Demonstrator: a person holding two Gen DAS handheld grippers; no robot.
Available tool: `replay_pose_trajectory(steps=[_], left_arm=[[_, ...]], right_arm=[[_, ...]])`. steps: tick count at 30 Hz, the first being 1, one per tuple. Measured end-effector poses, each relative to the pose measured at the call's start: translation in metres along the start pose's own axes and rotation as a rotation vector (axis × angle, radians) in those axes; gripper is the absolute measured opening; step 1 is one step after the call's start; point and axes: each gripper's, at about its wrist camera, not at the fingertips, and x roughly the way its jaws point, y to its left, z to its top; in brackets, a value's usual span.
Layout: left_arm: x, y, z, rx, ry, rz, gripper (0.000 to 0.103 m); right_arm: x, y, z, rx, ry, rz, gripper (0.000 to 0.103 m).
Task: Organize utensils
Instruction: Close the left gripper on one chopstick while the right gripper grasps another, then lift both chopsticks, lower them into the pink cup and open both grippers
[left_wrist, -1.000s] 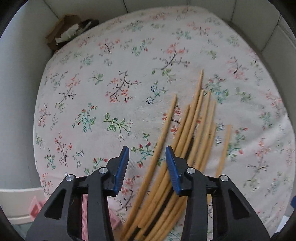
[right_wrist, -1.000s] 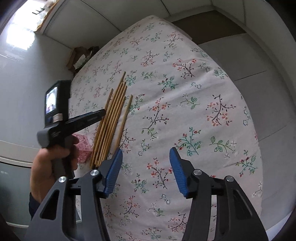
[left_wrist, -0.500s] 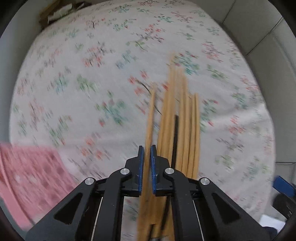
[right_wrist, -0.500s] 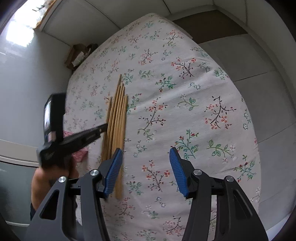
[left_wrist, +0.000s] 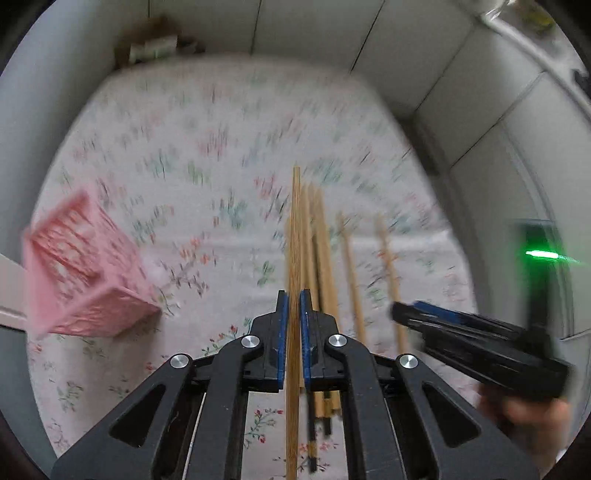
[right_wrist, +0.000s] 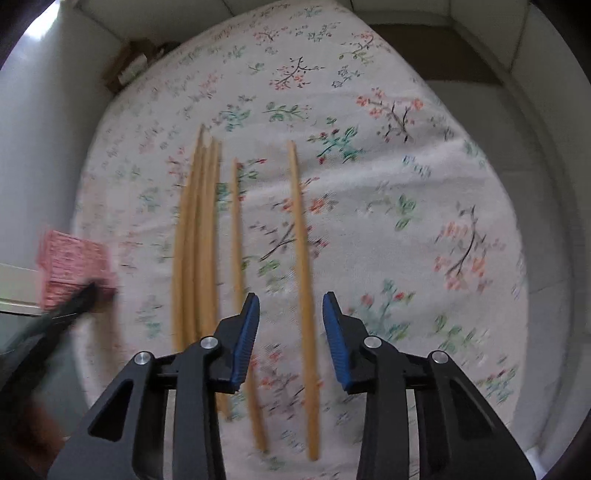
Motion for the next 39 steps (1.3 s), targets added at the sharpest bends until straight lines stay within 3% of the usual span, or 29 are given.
replay_pose_trajectory(steps=[5, 6, 7, 8, 10, 16, 21, 23, 32, 37, 39], left_arm=[[-0.043, 0.0, -0.004, 0.0, -0.143, -0.056, 0.006], [-0.048, 0.0, -0.006, 0.002, -0.165, -0.059, 0.006], [-0.052, 0.001, -0.009, 0.0, -0.18, -0.062, 0.006], [-0.054, 0.002, -0.011, -0.002, -0.186, -0.062, 0.006], [-0.059, 0.005, -0.011, -0.013, -0.206, -0.085, 0.006], [-0.089, 0.01, -0.009, 0.012, -0.32, -0.122, 0.006], [-0.105, 0.022, -0.006, 0.016, -0.396, -0.131, 0.006], [-0.113, 0.032, -0.004, 0.012, -0.439, -0.123, 0.006], [-0.161, 0.111, 0.007, -0.141, -0.767, -0.041, 0.006], [-0.152, 0.125, 0.014, -0.166, -0.89, -0.007, 0.006], [-0.14, 0.125, 0.017, -0.154, -0.884, 0.024, 0.006]], right_arm=[[0.012, 0.009, 0.011, -0.059, -0.005, -0.085, 0.032], [0.014, 0.015, 0.011, -0.084, -0.01, -0.099, 0.027], [0.017, 0.022, 0.01, -0.117, -0.013, -0.11, 0.011], [0.018, 0.025, 0.009, -0.123, -0.012, -0.106, 0.007], [0.013, 0.028, 0.008, -0.114, -0.025, -0.08, 0.007], [-0.074, 0.043, -0.007, -0.158, -0.292, 0.029, 0.007], [-0.117, 0.047, -0.021, -0.215, -0.488, 0.18, 0.007], [-0.128, 0.06, -0.028, -0.252, -0.563, 0.198, 0.007], [-0.128, 0.085, -0.039, -0.293, -0.67, 0.283, 0.007], [-0.121, 0.109, -0.045, -0.299, -0.711, 0.308, 0.007], [-0.12, 0.113, -0.045, -0.298, -0.727, 0.317, 0.007]])
